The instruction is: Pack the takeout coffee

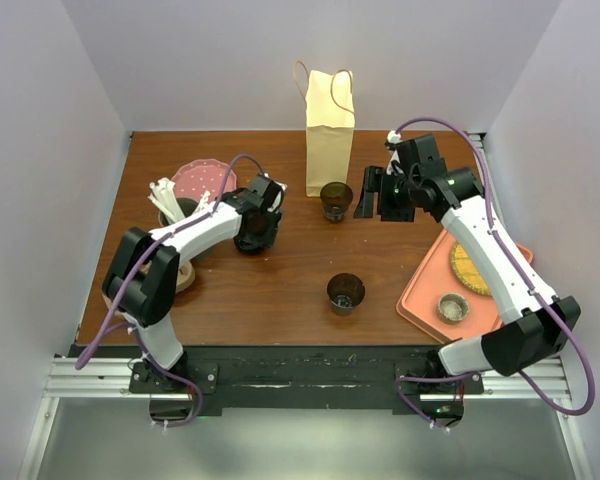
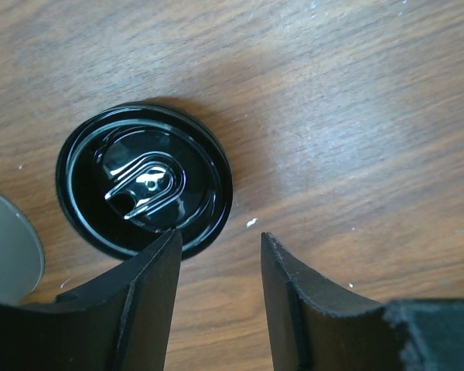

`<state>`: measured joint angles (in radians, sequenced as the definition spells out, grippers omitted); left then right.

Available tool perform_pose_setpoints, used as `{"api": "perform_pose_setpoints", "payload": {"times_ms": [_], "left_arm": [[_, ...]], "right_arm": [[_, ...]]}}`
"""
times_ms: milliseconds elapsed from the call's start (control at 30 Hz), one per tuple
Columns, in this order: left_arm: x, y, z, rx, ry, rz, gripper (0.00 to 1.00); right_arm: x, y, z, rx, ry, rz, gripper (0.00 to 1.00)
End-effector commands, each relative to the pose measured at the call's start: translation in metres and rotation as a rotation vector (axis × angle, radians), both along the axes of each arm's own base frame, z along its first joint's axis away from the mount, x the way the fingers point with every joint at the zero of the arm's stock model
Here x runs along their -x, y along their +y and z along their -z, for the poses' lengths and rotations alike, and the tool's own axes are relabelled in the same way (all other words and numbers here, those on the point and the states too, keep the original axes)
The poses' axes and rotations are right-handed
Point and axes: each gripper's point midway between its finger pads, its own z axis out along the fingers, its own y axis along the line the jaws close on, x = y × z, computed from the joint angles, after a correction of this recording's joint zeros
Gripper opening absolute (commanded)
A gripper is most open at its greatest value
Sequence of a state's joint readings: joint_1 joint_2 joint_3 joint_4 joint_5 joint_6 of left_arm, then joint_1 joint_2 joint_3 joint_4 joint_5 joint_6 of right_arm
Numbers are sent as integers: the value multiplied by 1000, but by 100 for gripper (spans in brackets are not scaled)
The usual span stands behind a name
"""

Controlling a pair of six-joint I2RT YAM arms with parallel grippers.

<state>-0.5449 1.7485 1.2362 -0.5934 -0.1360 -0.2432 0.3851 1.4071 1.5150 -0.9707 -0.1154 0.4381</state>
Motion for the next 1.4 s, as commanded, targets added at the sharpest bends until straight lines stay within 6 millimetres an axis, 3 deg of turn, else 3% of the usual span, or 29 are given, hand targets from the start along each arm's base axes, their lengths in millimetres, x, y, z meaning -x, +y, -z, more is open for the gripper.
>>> {"api": "perform_pose_setpoints", "payload": {"times_ms": [0, 400, 600, 733, 800, 1100, 1233, 1333, 1367], "left_arm": [[-21, -11, -9, -1, -50, 27, 47], [-22, -15, 10, -15, -10, 48, 41], [-23, -16, 10, -21, -13, 58, 29], [-23, -16, 6, -25, -15, 61, 17], [-24, -17, 2, -21, -21, 61, 11], [-30, -20, -19, -7, -46, 55, 2], [-34, -27, -42, 18, -51, 52, 2], [-33, -44, -71, 129, -64, 50, 2], [-30, -50, -79, 170, -64, 60, 2]], "right_arm": [[-7, -1, -5, 17, -46, -27, 69], [-9, -2, 0, 40, -44, -40, 69], [-11, 0, 1, 33, -41, -48, 69], [-11, 1, 1, 28, -43, -48, 69], [-10, 2, 1, 23, -41, -51, 69], [-8, 5, 2, 5, -34, -57, 69], [-7, 11, -5, -31, -68, -87, 69], [-7, 24, -19, -115, -153, -135, 69], [-11, 30, -41, -169, -251, -155, 69]]}}
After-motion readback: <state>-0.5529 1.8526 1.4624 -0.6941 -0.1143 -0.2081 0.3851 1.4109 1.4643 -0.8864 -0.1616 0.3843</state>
